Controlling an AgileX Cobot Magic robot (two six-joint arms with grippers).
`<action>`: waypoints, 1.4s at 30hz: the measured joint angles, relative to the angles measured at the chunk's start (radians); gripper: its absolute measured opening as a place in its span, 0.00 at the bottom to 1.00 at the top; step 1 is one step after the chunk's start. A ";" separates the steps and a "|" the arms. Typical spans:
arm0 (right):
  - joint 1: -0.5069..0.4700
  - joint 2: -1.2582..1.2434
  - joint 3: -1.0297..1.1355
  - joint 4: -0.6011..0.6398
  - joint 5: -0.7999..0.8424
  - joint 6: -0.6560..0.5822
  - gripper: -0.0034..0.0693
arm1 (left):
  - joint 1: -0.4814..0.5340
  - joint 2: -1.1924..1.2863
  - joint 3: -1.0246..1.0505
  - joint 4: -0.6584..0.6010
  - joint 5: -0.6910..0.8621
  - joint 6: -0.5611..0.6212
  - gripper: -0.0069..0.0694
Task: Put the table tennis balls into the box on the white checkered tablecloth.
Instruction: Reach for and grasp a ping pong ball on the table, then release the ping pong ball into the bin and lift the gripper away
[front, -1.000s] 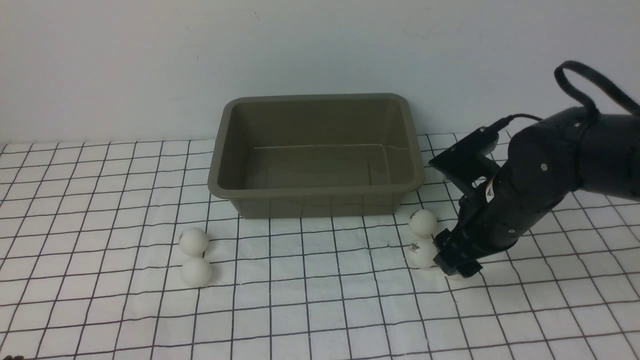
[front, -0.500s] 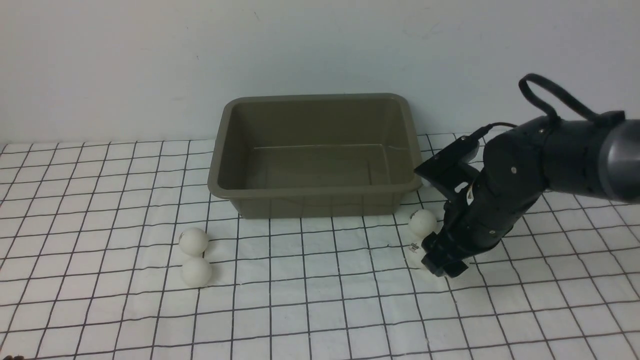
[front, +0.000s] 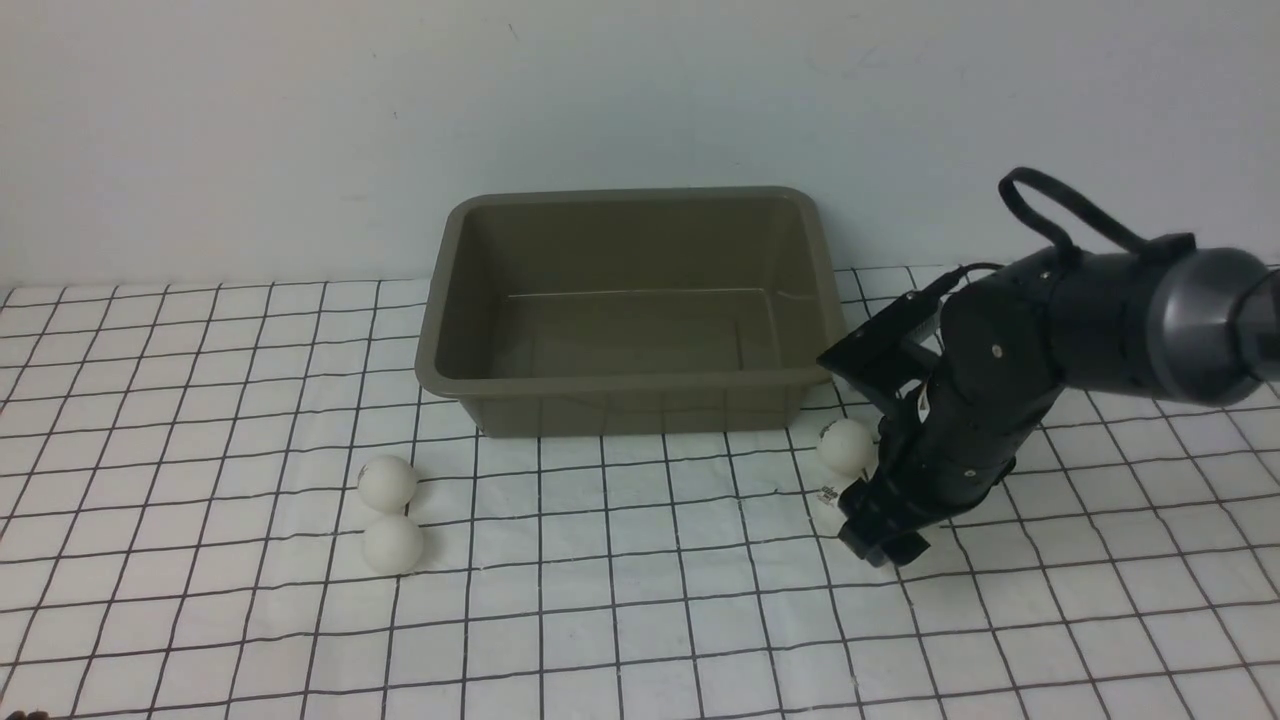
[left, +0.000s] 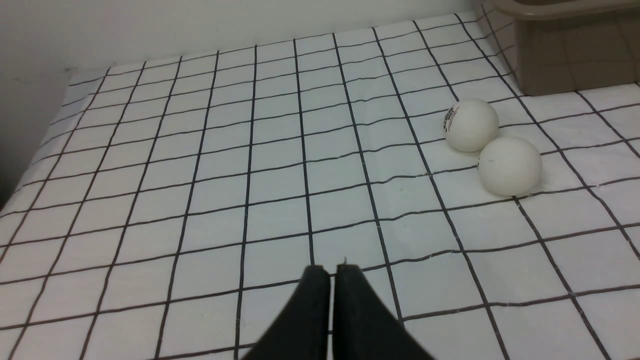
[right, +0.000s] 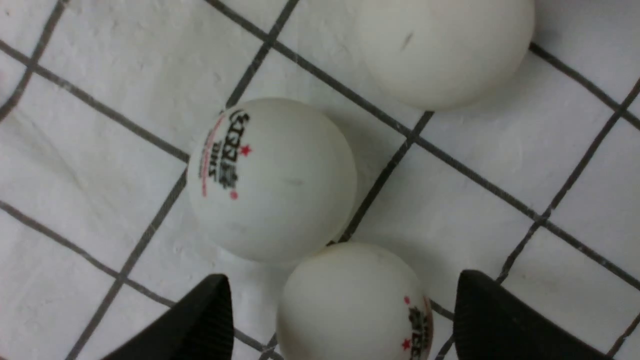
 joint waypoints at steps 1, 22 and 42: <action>0.000 0.004 0.000 0.000 0.001 0.000 0.78 | 0.000 0.000 0.000 0.000 0.000 0.000 0.09; 0.000 0.016 0.000 -0.112 0.018 0.079 0.54 | 0.000 0.000 0.000 0.000 0.000 0.000 0.09; 0.020 0.056 -0.570 -0.034 0.136 0.043 0.54 | 0.000 0.000 0.000 0.000 0.000 0.000 0.09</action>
